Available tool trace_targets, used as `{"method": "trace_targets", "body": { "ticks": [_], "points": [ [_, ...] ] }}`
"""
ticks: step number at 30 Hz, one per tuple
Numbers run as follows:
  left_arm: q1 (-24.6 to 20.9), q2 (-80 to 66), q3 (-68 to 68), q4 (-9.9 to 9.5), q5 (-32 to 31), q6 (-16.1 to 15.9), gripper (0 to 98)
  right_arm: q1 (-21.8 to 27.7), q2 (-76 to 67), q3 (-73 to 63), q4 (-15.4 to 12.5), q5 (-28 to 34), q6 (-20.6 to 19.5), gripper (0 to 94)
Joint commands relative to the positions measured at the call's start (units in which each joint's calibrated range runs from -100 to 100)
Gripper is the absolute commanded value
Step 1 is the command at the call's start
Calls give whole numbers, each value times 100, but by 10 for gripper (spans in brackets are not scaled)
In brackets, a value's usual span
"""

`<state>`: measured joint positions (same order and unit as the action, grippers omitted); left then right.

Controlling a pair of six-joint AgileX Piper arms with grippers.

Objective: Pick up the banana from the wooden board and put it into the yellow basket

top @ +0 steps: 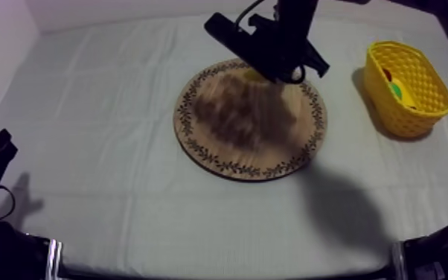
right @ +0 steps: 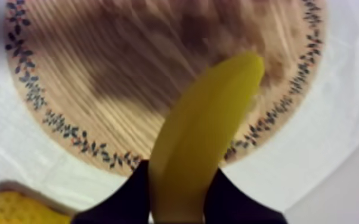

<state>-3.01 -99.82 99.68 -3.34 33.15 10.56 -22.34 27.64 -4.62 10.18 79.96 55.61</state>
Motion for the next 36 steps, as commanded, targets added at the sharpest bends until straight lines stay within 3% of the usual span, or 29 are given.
{"method": "trace_targets", "body": {
  "ticks": [1, 15, 28, 36],
  "points": [
    [1, 0, -1, -1, -1, 1, 1, -9, -334, -9, -16, 52, 3, 76],
    [1, 0, -1, -1, -1, 1, 1, -54, -1429, 75, -13, 382, -285, 80],
    [1, 0, -1, -1, -1, 1, 1, -103, -1670, 483, 59, 433, -1824, 81],
    [1, 0, -1, -1, -1, 3, 1, 155, -1701, 524, 4, 802, -2552, 79]
  ]
}}
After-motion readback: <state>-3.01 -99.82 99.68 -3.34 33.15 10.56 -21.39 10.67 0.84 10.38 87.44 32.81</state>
